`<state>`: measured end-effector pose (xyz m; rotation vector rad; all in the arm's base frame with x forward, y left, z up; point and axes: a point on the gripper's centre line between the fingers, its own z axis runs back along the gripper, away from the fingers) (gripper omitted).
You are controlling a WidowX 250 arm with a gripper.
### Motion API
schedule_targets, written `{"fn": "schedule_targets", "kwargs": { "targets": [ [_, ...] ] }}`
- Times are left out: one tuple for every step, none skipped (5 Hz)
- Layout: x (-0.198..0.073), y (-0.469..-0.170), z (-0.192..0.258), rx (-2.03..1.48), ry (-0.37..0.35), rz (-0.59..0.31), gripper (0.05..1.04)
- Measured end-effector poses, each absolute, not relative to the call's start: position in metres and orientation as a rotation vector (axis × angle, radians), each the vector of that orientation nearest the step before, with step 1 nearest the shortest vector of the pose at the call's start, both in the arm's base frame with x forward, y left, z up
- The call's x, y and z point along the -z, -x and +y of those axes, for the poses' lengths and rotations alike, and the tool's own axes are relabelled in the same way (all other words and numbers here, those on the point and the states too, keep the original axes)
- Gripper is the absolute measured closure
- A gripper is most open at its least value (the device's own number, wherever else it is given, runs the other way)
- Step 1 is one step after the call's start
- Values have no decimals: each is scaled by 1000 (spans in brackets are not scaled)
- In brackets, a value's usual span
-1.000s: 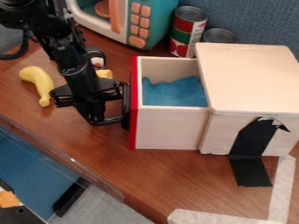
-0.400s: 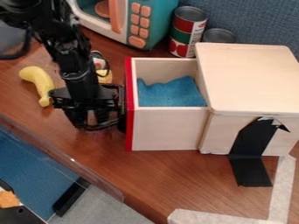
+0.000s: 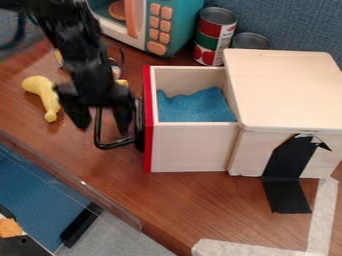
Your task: Grabs the drawer by the handle and opens it
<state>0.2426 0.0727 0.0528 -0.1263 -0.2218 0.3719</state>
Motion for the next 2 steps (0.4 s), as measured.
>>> {"fn": "schedule_targets", "kwargs": {
  "targets": [
    [-94, -241, 82, -328, 142, -169, 84],
    [-127, -234, 91, -283, 150, -75, 84]
  ]
}}
